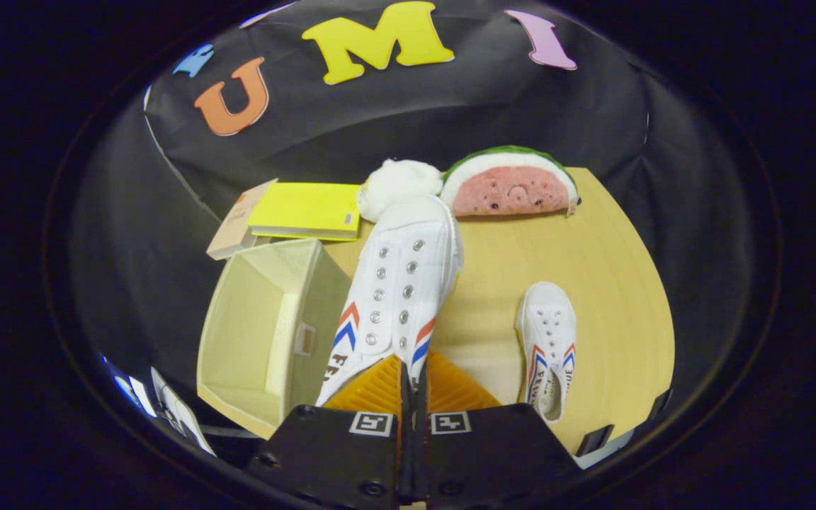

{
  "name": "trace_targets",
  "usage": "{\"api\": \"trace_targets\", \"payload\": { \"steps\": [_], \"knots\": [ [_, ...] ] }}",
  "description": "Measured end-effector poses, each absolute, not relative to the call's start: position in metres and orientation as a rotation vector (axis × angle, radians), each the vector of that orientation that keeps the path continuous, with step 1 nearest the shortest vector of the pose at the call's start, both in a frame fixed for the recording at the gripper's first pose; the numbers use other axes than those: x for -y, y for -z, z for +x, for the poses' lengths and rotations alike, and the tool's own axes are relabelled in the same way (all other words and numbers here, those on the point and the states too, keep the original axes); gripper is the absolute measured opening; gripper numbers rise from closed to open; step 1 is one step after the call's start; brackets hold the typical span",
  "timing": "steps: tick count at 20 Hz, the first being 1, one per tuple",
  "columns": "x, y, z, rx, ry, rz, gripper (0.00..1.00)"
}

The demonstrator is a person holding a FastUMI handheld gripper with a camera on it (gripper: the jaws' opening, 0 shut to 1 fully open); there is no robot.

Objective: Open the storage box then place both shoes into the box .Put the left shoe in first, then the right shoe, with the right side of both shoes facing outward in a uniform manner.

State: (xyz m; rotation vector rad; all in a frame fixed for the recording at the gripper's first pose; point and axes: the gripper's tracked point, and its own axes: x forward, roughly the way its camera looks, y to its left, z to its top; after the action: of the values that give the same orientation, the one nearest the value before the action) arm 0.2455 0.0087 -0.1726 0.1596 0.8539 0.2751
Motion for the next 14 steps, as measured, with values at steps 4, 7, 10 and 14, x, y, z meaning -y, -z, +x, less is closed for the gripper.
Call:
{"api": "trace_targets", "payload": {
  "steps": [4, 7, 10, 14],
  "knots": [
    [-0.06, 0.132, 0.236, -0.716, -0.311, 0.16, 0.06],
    [-0.107, 0.125, 0.224, -0.691, -0.362, 0.134, 0.06],
    [-0.146, 0.139, 0.213, -0.736, -0.38, 0.123, 0.06],
    [-0.188, 0.173, 0.206, -0.83, -0.372, 0.122, 0.06]
  ]
}}
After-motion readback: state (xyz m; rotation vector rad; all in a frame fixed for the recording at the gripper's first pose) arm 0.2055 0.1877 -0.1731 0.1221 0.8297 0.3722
